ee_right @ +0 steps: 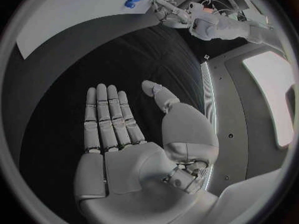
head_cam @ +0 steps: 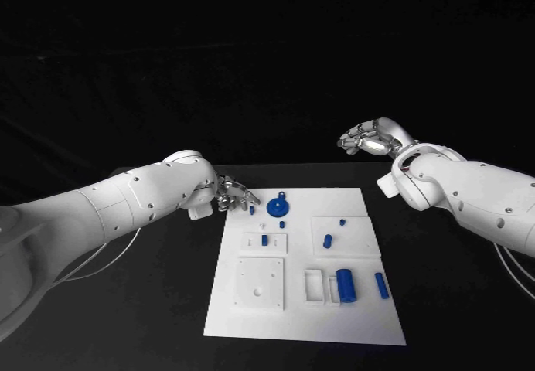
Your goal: Assemble the parts on the task board
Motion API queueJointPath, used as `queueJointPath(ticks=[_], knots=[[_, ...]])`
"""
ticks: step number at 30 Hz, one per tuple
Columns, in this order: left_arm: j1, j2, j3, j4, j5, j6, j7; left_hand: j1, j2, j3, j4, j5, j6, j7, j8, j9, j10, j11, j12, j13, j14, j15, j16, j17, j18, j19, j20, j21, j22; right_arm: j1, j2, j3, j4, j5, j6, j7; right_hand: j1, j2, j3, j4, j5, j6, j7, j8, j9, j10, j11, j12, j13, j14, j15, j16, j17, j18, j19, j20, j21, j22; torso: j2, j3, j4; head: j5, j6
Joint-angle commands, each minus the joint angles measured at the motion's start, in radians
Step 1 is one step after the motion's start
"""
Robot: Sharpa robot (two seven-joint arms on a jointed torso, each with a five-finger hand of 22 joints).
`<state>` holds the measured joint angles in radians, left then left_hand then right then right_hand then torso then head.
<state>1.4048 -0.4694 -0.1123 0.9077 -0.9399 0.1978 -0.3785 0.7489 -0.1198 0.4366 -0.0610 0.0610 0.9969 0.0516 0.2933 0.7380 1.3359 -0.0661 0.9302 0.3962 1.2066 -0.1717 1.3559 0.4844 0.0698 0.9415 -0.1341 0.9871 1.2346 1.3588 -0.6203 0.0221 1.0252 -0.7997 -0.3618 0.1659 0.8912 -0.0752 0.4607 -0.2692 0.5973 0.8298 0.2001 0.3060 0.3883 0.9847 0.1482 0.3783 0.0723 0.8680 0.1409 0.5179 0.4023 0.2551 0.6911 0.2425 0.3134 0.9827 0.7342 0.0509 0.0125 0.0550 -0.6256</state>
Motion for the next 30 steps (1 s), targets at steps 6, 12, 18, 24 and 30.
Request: queueJointPath(ticks=[6,12,18,24,30], knots=[[0.0,0.003,0.0,0.009,0.016,0.042,0.017,0.018,0.014,-0.002,-0.012,-0.002,-0.01,0.003,-0.007,-0.008,-0.005,0.007,-0.001,0.003,-0.005,0.005,-0.005,0.003,-0.014,-0.008,-0.122,-0.004,0.003,0.0,0.003,0.001,-0.001,0.001,0.0,0.006,-0.004,-0.003,0.0,0.002,0.005,-0.009,-0.002,-0.003,-0.002,0.0,0.004,-0.005,-0.002,-0.005,0.004,0.002,-0.002,0.007,-0.008,-0.001,-0.001,0.001,-0.001,-0.0003,0.0006,0.001,-0.002],[0.0,0.003,0.0,0.011,0.016,0.05,0.014,0.048,0.028,0.0,-0.041,-0.001,-0.007,0.004,-0.005,-0.016,-0.006,0.008,0.001,0.005,-0.006,0.006,-0.005,0.006,-0.015,-0.009,-0.121,-0.004,0.005,0.0,0.003,0.001,-0.001,0.001,0.0,0.007,-0.004,-0.003,0.0,0.002,0.005,-0.009,-0.002,-0.003,-0.002,0.0,0.004,-0.005,-0.002,-0.005,0.004,0.002,-0.002,0.007,-0.008,-0.001,-0.001,0.001,-0.001,-0.0005,0.0003,0.001,-0.003],[0.0,0.003,0.0,0.01,0.016,0.041,0.01,0.077,0.046,0.004,-0.068,0.005,-0.004,0.005,-0.003,-0.022,-0.006,0.008,0.003,0.007,-0.006,0.007,-0.004,0.008,-0.017,-0.007,-0.12,-0.003,0.008,0.0,0.004,0.001,-0.001,0.001,0.0,0.007,-0.004,-0.003,0.0,0.002,0.006,-0.009,-0.001,-0.003,-0.002,0.0,0.004,-0.005,-0.002,-0.005,0.004,0.002,-0.002,0.007,-0.008,-0.001,-0.001,0.001,0.0,-0.0002,0.0009,0.0,-0.001],[-0.001,0.005,0.0,0.008,0.015,0.04,0.011,0.084,0.071,0.004,-0.079,0.008,-0.002,0.005,0.0,-0.027,-0.007,0.009,0.003,0.008,-0.006,0.007,-0.004,0.01,-0.019,-0.006,-0.119,-0.003,0.009,0.0,0.004,0.001,-0.002,0.001,0.0,0.007,-0.003,-0.003,0.0,0.002,0.006,-0.009,-0.001,-0.003,-0.002,0.0,0.004,-0.005,-0.002,-0.005,0.004,0.002,-0.002,0.007,-0.008,-0.001,-0.001,0.001,0.0,0.0,0.0005,0.0,-0.002],[-0.005,0.01,-0.001,0.003,0.019,0.04,0.015,0.1,0.113,0.004,-0.104,0.012,0.003,0.005,0.005,-0.033,-0.005,0.009,0.004,0.009,-0.006,0.007,-0.004,0.012,-0.02,-0.007,-0.118,-0.004,0.011,0.0,0.005,0.001,-0.002,0.001,0.001,0.006,-0.003,-0.003,0.0,0.002,0.006,-0.009,-0.001,-0.003,-0.002,0.0,0.004,-0.005,-0.002,-0.006,0.004,0.002,-0.002,0.007,-0.008,0.0,-0.001,0.001,0.0,-0.0006,0.0004,0.001,-0.003]])
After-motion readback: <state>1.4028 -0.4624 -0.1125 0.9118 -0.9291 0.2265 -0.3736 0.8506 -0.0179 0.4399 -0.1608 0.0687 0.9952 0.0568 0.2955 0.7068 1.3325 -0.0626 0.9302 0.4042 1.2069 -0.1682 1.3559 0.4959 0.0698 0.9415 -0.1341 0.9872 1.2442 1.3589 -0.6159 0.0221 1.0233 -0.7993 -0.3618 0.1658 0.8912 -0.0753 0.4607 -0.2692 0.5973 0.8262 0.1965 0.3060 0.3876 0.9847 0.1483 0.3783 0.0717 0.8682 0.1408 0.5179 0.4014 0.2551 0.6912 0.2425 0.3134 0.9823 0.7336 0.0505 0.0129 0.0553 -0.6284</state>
